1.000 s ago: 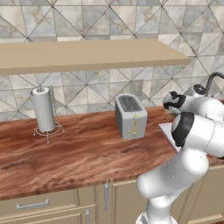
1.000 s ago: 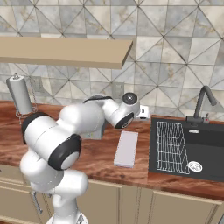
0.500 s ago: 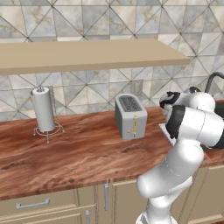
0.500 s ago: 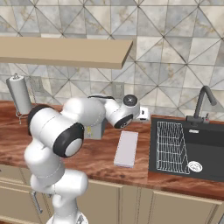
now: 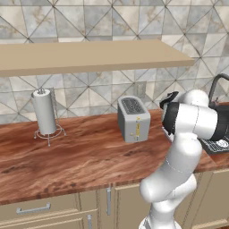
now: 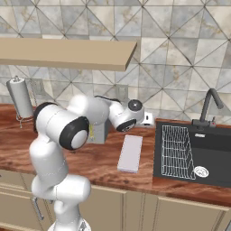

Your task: The ice cube tray has been filled with water. Take the tray and place it in the freezer to make ice. Close the freezer door after placing the tray.

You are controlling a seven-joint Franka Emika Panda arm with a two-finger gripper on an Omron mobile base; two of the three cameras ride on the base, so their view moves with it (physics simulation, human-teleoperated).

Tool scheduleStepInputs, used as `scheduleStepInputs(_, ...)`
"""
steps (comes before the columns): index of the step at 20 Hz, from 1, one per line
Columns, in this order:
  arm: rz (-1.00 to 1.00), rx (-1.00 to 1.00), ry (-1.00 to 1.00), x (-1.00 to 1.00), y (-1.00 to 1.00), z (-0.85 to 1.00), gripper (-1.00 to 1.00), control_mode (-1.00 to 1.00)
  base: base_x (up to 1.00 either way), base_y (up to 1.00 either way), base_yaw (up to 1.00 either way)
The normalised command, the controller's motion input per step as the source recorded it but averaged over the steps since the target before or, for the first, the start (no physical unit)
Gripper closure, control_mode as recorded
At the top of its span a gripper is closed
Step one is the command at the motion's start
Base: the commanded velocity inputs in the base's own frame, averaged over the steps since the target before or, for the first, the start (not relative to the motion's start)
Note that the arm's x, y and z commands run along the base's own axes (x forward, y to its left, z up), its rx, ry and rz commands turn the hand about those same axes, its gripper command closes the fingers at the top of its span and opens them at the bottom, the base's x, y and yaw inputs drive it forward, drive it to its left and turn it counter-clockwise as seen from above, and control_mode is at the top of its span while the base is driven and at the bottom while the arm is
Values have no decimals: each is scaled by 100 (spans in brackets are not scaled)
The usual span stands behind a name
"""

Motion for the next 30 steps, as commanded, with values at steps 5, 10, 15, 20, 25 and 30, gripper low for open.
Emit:
scheduleStepInputs(5, 0, 6, 3, 16, 0, -20, -100, -100, 0, 0, 0)
scheduleStepInputs(10, 0, 6, 7, 17, 0, -16, -100, -100, 0, 0, 0)
scheduleStepInputs(15, 0, 4, 2, 17, 0, -14, -100, -100, 0, 0, 0)
scheduleStepInputs(20, 0, 3, 0, 23, 0, -11, -100, -100, 0, 0, 0)
scheduleStepInputs(25, 0, 1, 0, 17, 0, -22, -100, -100, 0, 0, 0)
scheduleStepInputs(30, 0, 0, 0, 10, 0, -23, -100, -100, 0, 0, 0)
